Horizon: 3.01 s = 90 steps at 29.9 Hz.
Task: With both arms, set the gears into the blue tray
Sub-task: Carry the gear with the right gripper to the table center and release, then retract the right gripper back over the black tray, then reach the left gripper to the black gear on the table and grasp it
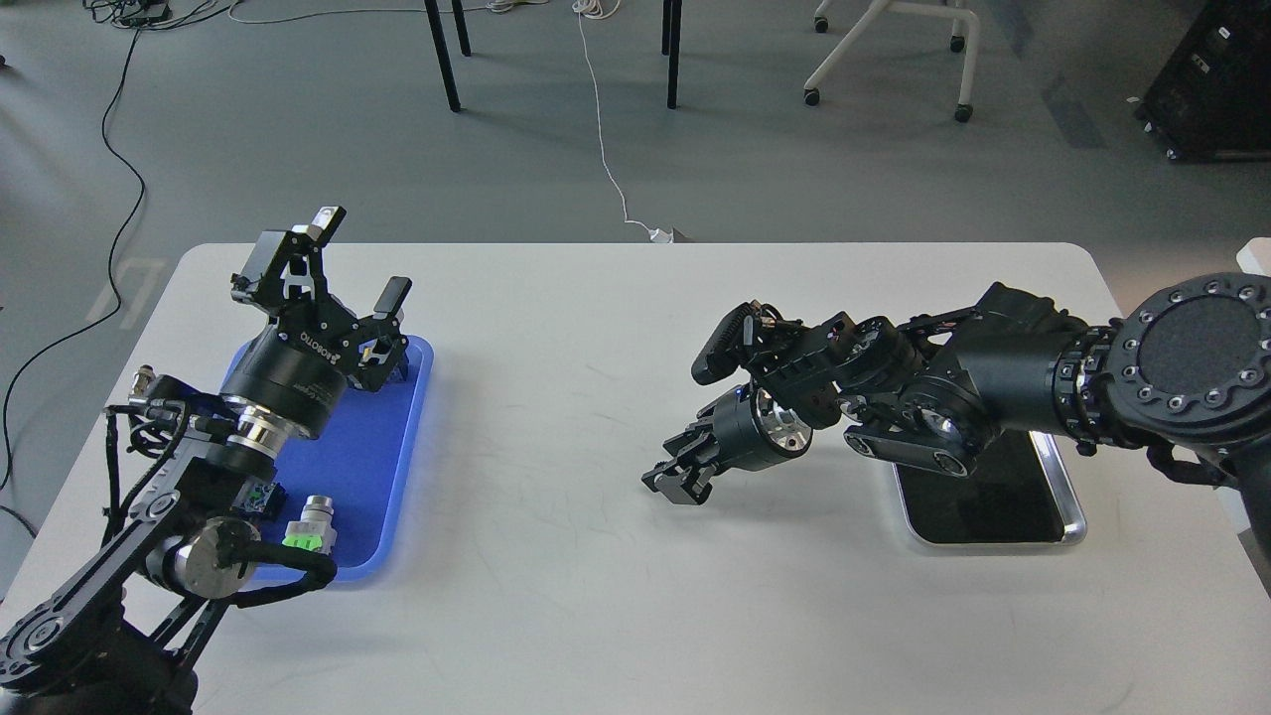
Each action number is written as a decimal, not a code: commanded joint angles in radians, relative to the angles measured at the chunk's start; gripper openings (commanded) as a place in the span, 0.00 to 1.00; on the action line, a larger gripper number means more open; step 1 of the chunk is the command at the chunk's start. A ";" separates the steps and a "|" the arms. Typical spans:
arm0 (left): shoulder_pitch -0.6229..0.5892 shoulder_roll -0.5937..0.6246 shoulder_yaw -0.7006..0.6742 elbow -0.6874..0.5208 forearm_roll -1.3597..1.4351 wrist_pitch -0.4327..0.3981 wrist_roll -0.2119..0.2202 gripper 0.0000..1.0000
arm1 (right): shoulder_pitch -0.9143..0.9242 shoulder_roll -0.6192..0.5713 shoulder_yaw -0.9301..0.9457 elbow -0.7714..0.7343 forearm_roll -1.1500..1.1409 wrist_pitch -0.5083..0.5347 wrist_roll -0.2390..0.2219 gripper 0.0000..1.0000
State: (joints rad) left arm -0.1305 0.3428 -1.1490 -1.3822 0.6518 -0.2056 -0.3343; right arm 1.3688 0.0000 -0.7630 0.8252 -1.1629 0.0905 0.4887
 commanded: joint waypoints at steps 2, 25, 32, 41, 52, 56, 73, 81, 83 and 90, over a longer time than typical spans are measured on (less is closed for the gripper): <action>-0.001 0.004 0.000 0.000 0.002 -0.003 -0.002 0.98 | 0.015 0.000 0.039 -0.003 0.121 0.000 0.000 0.91; -0.168 0.044 0.225 0.005 0.690 -0.100 -0.154 0.98 | -0.556 -0.483 1.029 0.058 1.083 0.284 0.000 0.96; -0.365 0.036 0.488 0.072 1.245 -0.095 -0.154 0.98 | -0.752 -0.480 1.266 -0.003 1.253 0.311 0.000 0.96; -0.576 -0.056 0.730 0.270 1.530 -0.026 -0.154 0.98 | -0.812 -0.492 1.298 0.003 1.255 0.313 0.000 0.97; -0.678 -0.176 0.893 0.448 1.530 0.009 -0.154 0.93 | -0.812 -0.494 1.300 0.003 1.255 0.313 0.000 0.97; -0.676 -0.191 0.913 0.474 1.530 0.009 -0.154 0.88 | -0.814 -0.494 1.301 0.003 1.255 0.311 0.000 0.97; -0.678 -0.239 0.934 0.565 1.530 0.011 -0.154 0.72 | -0.814 -0.494 1.301 0.003 1.255 0.311 0.000 0.97; -0.676 -0.238 0.934 0.586 1.530 0.011 -0.154 0.27 | -0.814 -0.494 1.301 0.003 1.255 0.311 0.000 0.97; -0.676 -0.238 0.934 0.592 1.530 0.011 -0.154 0.20 | -0.814 -0.494 1.301 0.003 1.255 0.311 0.000 0.97; -0.678 -0.232 0.934 0.597 1.530 0.026 -0.154 0.12 | -0.817 -0.494 1.301 0.003 1.255 0.311 0.000 0.97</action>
State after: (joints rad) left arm -0.8082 0.1075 -0.2152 -0.7884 2.1816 -0.1875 -0.4872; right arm 0.5533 -0.4940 0.5385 0.8283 0.0921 0.4019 0.4887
